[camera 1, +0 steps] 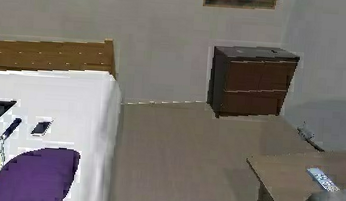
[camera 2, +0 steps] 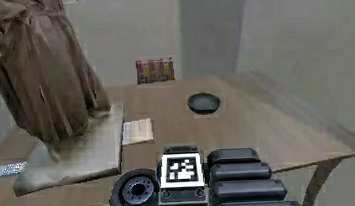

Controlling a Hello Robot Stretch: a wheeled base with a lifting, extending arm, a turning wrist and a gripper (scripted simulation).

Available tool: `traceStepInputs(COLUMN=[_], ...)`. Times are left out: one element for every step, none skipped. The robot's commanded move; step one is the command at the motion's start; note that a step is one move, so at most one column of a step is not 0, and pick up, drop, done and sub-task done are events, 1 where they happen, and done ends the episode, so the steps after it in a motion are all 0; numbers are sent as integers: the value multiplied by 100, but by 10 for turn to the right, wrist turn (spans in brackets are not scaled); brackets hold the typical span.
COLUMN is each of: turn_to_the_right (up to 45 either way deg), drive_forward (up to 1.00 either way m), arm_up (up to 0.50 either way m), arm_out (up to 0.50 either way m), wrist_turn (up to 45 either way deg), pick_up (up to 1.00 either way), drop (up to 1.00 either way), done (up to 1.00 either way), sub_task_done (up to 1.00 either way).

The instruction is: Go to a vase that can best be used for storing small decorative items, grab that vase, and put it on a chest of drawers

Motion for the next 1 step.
traceStepInputs(turn_to_the_right=[0], drive_forward=[90], arm_up=[0], arm_out=[0], wrist_turn=[0], pick_up=[0], drop=[0], done=[0], sub_task_done=[0])
